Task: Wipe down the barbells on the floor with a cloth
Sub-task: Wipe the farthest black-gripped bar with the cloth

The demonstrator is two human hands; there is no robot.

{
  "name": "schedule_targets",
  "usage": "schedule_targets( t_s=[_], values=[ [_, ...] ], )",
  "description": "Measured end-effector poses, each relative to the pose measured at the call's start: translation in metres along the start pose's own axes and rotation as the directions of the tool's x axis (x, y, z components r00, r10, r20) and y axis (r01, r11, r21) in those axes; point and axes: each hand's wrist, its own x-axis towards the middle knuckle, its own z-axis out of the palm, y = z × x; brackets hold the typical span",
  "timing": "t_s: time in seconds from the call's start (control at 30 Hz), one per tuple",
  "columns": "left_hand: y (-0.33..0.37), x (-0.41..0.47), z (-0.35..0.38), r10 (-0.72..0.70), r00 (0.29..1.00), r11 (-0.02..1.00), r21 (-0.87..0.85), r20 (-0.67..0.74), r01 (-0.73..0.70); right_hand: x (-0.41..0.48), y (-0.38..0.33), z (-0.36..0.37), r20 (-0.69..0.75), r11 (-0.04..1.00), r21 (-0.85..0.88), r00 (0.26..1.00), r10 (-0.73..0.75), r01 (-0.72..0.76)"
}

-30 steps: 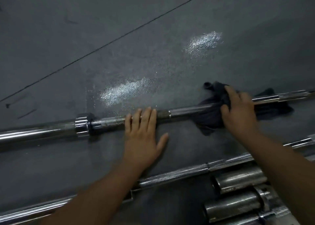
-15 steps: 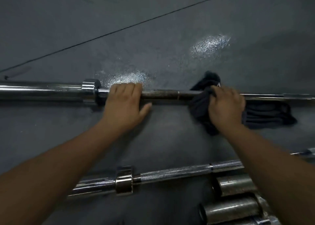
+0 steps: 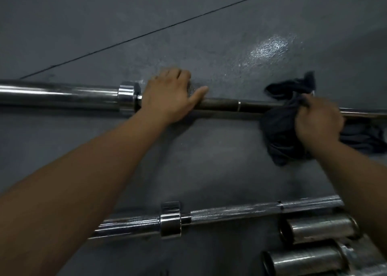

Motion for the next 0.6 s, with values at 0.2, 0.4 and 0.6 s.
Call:
schedule_targets(
  t_s=[0.2, 0.4, 0.6],
  values=[
    [0.004, -0.036, 0.0, 0.07, 0.997, 0.997, 0.019, -0.02, -0.07, -0.022, -0.075, -0.001, 0.09, 0.974, 0.227, 0.995, -0.041, 0.019],
    [-0.006, -0.115, -0.02, 0.104, 0.995, 0.953, -0.287, -0.009, -0.102, -0.118, -0.157, 0.008, 0.14, 0.811, 0.279, 0.813, -0.565, 0.515],
    [-0.052, -0.15, -0.02, -0.215, 0.973, 0.965, -0.174, -0.083, 0.198, -0.141, -0.131, 0.024, 0.0, 0.935, 0.218, 0.958, -0.287, 0.28]
  ],
)
